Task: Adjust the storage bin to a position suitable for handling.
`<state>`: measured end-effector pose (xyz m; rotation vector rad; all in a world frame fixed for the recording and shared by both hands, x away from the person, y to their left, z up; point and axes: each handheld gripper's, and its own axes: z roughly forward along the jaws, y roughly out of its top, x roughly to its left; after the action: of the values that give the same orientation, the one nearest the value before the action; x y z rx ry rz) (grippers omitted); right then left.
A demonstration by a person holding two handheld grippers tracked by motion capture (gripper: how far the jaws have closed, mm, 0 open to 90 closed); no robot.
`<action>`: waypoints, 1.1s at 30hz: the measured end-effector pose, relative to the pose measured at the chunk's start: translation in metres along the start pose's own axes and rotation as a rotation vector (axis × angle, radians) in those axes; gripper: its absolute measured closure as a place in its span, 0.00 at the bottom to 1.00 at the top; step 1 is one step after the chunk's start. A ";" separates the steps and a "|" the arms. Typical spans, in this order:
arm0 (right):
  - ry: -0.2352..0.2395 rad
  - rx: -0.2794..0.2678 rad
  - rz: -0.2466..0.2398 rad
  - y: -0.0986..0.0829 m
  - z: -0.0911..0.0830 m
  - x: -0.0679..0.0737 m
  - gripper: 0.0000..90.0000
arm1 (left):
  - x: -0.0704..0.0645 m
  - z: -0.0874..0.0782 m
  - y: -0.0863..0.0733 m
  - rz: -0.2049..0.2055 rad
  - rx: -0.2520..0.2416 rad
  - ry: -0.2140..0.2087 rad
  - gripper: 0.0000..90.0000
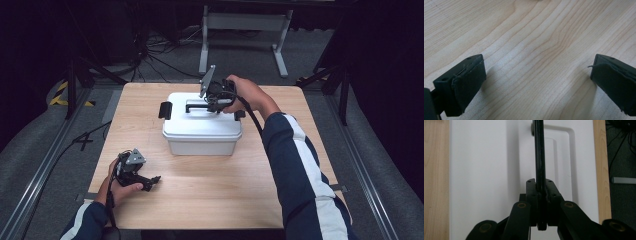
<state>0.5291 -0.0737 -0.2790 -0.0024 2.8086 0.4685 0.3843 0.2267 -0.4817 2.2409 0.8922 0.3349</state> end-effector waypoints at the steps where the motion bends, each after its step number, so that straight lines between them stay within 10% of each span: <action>1: 0.004 0.002 -0.007 0.000 -0.001 0.000 0.94 | 0.000 0.000 0.000 -0.002 0.001 -0.001 0.01; 33: -0.090 -0.124 -0.037 -0.005 -0.051 0.005 0.94 | 0.000 0.000 0.000 0.000 0.000 -0.003 0.01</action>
<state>0.5103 -0.0948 -0.2356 -0.0577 2.6823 0.6168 0.3842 0.2268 -0.4818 2.2407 0.8909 0.3315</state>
